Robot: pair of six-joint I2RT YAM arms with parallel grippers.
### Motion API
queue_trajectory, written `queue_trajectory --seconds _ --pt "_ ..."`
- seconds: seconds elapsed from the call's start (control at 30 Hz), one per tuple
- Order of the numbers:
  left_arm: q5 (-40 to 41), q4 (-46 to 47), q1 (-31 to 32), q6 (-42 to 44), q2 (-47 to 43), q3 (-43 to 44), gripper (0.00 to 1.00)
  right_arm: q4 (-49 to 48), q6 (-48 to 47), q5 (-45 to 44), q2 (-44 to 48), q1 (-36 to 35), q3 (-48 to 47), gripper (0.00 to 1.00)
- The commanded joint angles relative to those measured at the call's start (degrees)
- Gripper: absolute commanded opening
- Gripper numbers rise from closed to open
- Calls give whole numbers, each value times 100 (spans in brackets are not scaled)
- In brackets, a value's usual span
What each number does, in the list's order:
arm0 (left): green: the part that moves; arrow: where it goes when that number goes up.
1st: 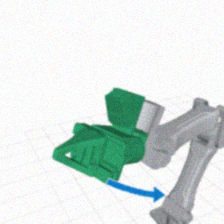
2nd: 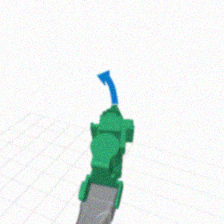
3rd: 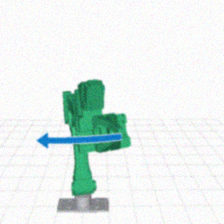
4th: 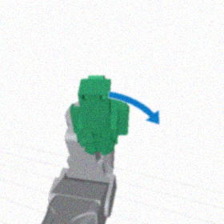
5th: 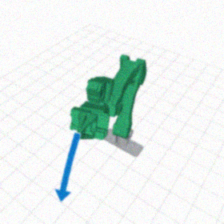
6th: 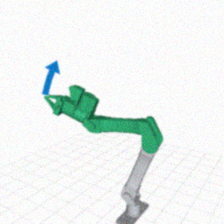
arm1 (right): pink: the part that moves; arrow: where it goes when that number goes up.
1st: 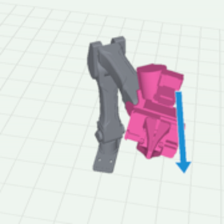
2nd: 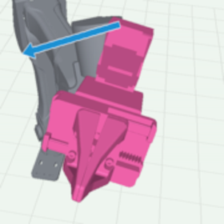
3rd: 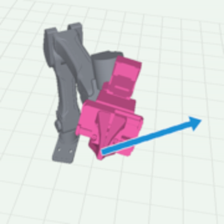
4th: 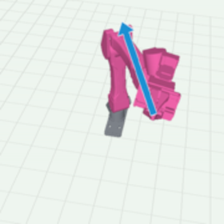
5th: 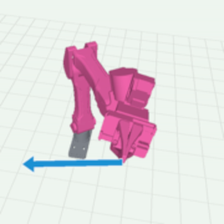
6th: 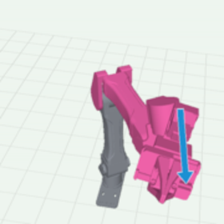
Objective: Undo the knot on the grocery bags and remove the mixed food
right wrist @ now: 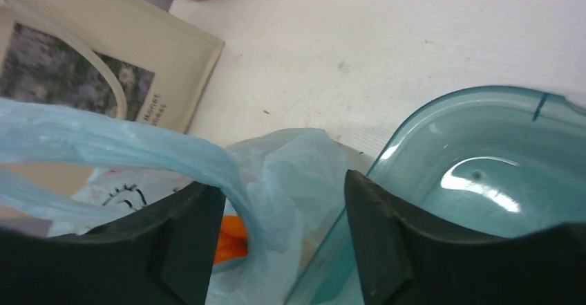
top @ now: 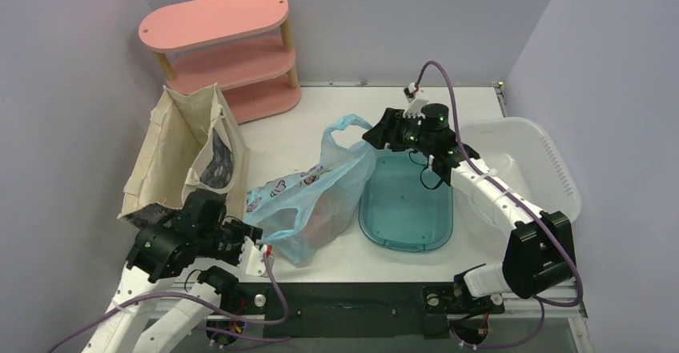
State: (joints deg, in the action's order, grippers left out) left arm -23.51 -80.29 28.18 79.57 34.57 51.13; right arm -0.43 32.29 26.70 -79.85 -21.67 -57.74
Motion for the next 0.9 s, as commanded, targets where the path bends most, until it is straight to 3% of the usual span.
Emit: queue_trajectory --seconds 0.0,0.23,0.4,0.57,0.73,0.87 --pt "-974 855 20 -1889 385 1304 39 491 -1014 221 554 52 -546 65" --pt "-1618 1943 21 -4313 1006 2241 44 1236 -2287 -128 1098 63 -1020 73" --pt "-428 3904 20 -6126 1080 1664 46 1332 -3120 -364 1424 -362 -1152 71" --pt "2 5048 24 -6858 1427 1148 48 1477 -3779 -481 1590 -1129 -974 62" --pt "-366 5739 36 -6995 1745 669 51 1525 -3843 -382 1793 -1251 -535 59" --pt "-167 6153 36 -7185 2134 554 52 1501 -3682 -573 1833 -1257 -188 58"
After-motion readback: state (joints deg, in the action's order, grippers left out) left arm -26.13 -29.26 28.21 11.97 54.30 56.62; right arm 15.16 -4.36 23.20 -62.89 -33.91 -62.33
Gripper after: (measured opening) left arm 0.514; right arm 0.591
